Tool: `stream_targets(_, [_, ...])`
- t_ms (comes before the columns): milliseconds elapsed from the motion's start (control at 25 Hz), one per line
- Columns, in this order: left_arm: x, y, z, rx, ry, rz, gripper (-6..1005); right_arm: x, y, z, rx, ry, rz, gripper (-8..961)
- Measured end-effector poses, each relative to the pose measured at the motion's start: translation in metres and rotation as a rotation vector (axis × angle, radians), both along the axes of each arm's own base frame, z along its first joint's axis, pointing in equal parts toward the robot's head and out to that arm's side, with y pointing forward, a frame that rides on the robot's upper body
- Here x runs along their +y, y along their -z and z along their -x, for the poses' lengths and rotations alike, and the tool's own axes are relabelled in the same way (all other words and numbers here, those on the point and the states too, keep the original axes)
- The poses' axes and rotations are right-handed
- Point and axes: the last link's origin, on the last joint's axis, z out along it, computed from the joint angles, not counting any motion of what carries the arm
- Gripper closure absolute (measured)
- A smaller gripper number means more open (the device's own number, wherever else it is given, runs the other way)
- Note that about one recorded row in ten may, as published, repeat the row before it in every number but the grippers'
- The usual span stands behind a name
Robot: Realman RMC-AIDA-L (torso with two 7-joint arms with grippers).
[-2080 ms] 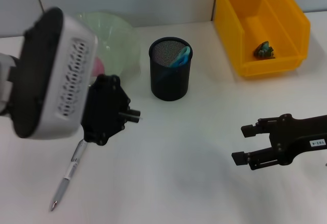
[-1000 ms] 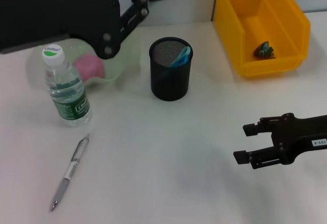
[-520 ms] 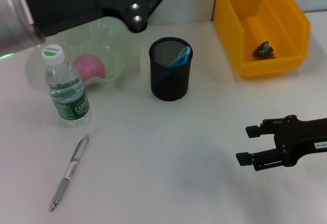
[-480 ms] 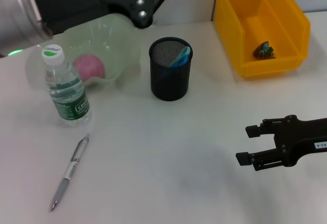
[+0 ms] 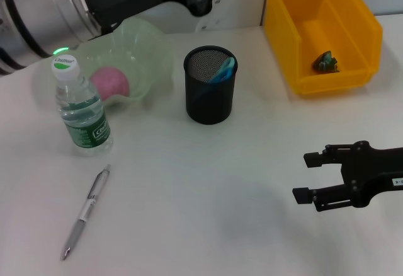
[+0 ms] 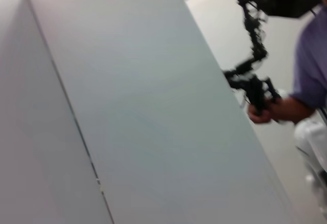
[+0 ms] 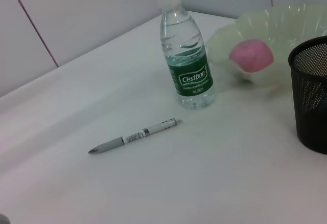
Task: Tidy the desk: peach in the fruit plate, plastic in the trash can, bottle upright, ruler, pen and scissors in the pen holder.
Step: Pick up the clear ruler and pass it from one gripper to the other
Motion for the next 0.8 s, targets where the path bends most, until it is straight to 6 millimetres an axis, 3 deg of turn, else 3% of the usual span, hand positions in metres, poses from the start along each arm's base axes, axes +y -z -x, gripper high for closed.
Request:
stream_targets(360, [0.024,0.027,0.006,-0.069,-0.082,0.006,986,-0.002,0.004,-0.005,0.007,-0.008,-0.003,107])
stream_targets(800, [0.024,0.049,0.026,-0.092,-0.125,-0.103,988,0.005,0.009,0.0,0.024,-0.016,0.011,108])
